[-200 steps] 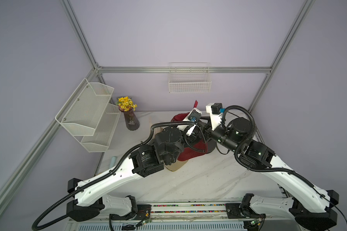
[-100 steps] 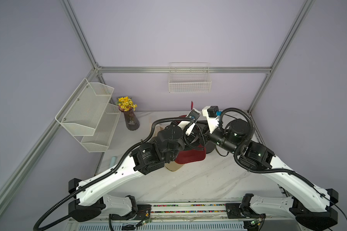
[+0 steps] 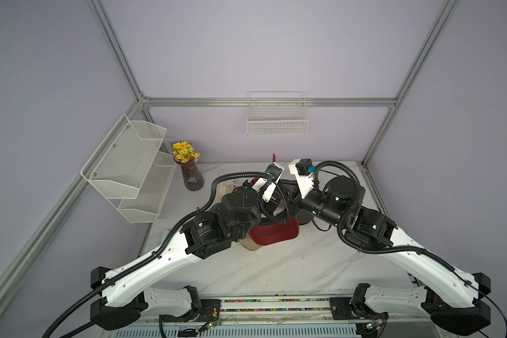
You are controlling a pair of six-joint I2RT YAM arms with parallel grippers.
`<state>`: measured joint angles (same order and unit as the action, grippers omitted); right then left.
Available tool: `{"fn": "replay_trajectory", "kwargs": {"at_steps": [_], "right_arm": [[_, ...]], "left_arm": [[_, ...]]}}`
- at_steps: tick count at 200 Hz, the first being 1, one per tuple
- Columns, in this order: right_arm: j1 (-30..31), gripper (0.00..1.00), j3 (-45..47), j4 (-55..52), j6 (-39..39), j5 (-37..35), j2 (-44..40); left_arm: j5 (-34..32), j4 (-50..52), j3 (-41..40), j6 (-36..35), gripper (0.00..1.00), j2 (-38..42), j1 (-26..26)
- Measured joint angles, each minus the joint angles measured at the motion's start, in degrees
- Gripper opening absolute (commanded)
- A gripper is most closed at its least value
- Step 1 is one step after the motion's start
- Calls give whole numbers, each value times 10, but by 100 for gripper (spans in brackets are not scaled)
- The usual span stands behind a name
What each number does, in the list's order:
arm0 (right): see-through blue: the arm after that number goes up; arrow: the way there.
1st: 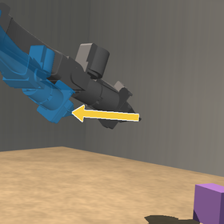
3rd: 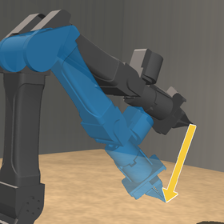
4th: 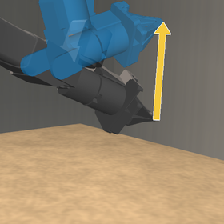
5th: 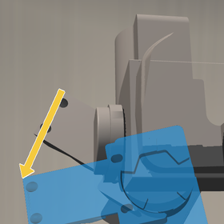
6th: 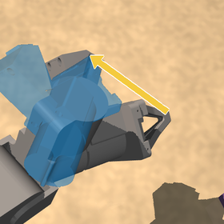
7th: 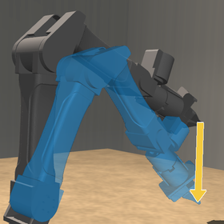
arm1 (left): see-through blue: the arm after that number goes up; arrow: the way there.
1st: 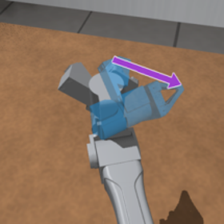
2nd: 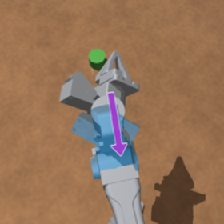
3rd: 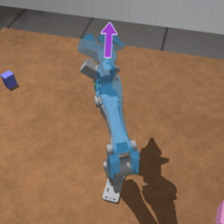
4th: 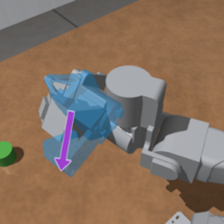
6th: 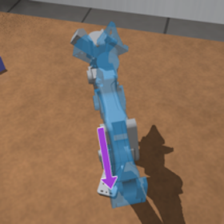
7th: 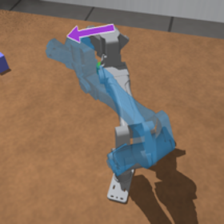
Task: Open the adjustable buckle of the baseball cap
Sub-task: Pull the adjustable strap on the baseball cap.
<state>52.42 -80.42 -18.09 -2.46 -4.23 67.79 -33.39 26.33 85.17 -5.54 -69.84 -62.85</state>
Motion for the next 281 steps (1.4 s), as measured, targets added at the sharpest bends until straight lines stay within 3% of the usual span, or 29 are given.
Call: {"fn": "replay_trajectory", "kwargs": {"at_steps": [65,87,124,190,281], "right_arm": [[12,0,-37,-47,41,-32,34],[5,0,-52,-25,56,-51,40],[6,0,-52,-23,75,-52,39],[-11,0,-75,-35,77,-21,50],[-82,0,-126,-99,65,68,91]], "left_arm": [[12,9,-48,21,0,36,11],[67,23,-62,22,0,46,-5],[85,26,-62,30,0,66,-2],[91,11,-76,49,0,67,1],[89,-30,-130,90,0,84,11]]}}
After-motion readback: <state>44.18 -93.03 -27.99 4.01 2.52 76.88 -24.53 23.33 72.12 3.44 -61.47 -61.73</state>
